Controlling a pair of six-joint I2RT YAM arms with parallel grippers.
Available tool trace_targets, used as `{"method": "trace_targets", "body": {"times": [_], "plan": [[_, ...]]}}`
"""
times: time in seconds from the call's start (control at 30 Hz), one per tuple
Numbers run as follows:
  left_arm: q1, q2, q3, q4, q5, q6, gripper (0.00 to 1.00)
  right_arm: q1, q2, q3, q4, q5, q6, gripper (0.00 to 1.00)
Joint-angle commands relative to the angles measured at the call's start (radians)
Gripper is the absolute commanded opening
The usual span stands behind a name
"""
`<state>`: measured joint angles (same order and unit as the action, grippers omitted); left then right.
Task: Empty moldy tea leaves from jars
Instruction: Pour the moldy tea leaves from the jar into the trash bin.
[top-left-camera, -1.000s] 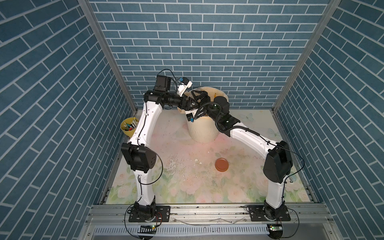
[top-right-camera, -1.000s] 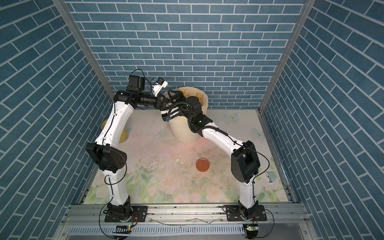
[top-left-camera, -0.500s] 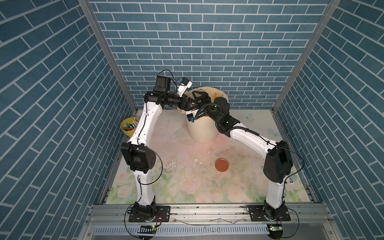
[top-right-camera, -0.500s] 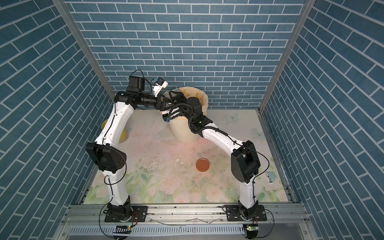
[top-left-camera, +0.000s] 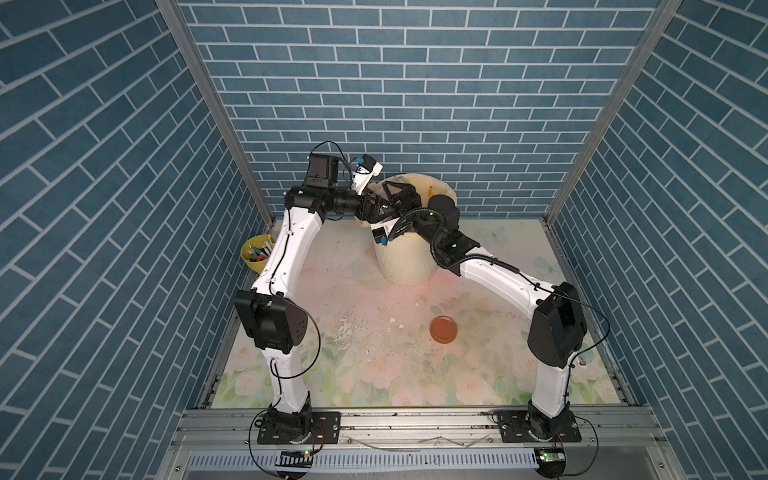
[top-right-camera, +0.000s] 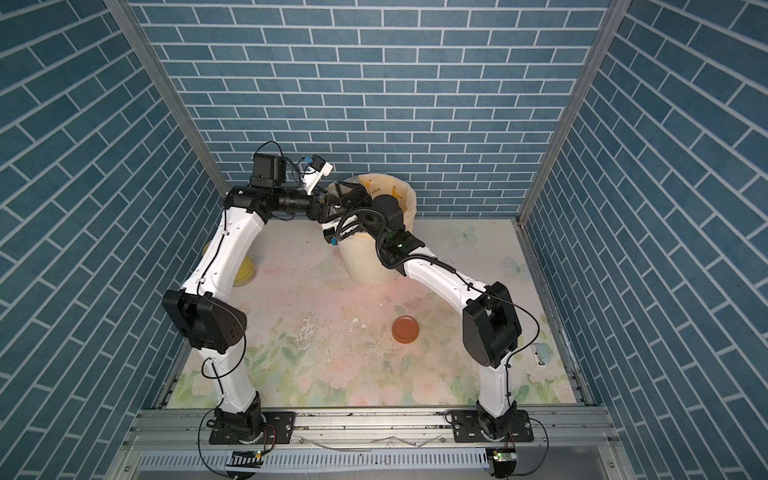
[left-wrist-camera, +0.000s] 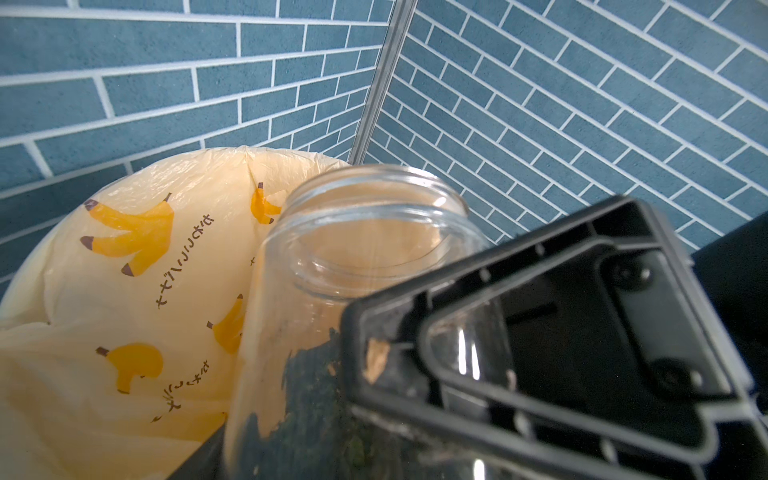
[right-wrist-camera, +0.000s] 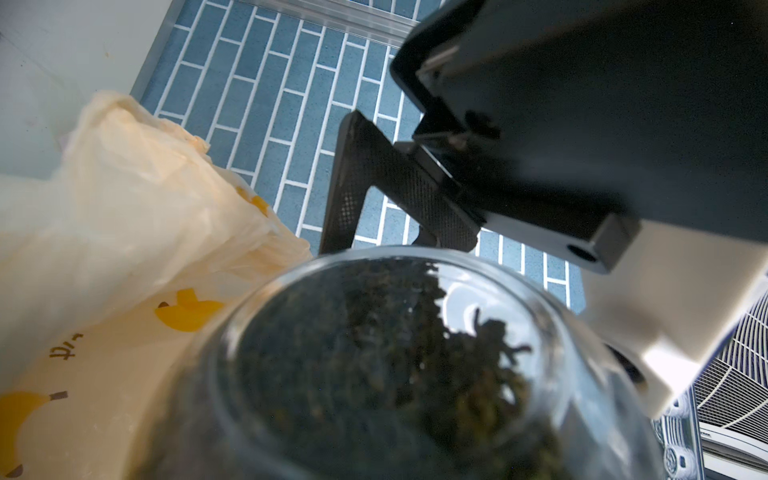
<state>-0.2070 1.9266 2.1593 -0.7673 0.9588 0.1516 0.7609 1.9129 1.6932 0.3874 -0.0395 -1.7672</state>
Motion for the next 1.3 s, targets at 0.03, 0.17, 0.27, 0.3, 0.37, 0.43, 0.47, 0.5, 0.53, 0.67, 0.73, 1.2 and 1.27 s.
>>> {"method": "trace_targets", "body": {"times": [0.03,0.17,0.27,0.3,0.37,0.43,0.47,0.5,0.53,0.67,0.73,1.2,1.27], "plan": [[-0.031,-0.091,-0.019,0.100,0.078,0.041,0.59,0.014,-0.029,-0.013,-0.015,0.011,-0.024,0.00],[-0.029,-0.103,-0.032,0.113,0.062,0.055,0.67,0.013,-0.041,-0.019,-0.027,0.018,-0.012,0.00],[-0.025,-0.102,-0.032,0.111,0.064,0.057,0.67,0.013,-0.046,-0.027,-0.026,0.029,0.000,0.00],[-0.022,-0.102,-0.033,0.112,0.063,0.057,0.67,0.012,-0.047,-0.029,-0.027,0.031,0.005,0.00],[-0.015,-0.100,-0.033,0.115,0.033,0.031,0.64,0.009,-0.052,-0.040,-0.021,0.036,0.012,0.00],[-0.004,-0.100,-0.044,0.137,0.018,-0.002,0.58,0.005,-0.058,-0.052,-0.019,0.039,0.016,0.00],[0.002,-0.104,-0.057,0.157,0.012,-0.023,0.58,0.003,-0.061,-0.057,-0.017,0.039,0.021,0.00],[0.007,-0.108,-0.072,0.180,0.002,-0.039,0.58,0.002,-0.064,-0.060,-0.020,0.039,0.023,0.00],[0.012,-0.117,-0.096,0.210,-0.009,-0.051,0.61,0.002,-0.067,-0.064,-0.016,0.039,0.027,0.00],[0.021,-0.161,-0.192,0.318,-0.013,-0.053,0.74,-0.002,-0.082,-0.064,-0.046,0.038,0.075,0.00],[0.022,-0.180,-0.226,0.358,-0.011,-0.052,0.81,-0.005,-0.084,-0.070,-0.038,0.039,0.075,0.00],[0.021,-0.244,-0.329,0.575,-0.005,-0.066,0.99,-0.026,-0.079,-0.047,-0.026,0.052,0.086,0.00],[0.021,-0.247,-0.336,0.583,-0.009,-0.066,0.99,-0.028,-0.084,-0.051,-0.022,0.055,0.083,0.00]]}}
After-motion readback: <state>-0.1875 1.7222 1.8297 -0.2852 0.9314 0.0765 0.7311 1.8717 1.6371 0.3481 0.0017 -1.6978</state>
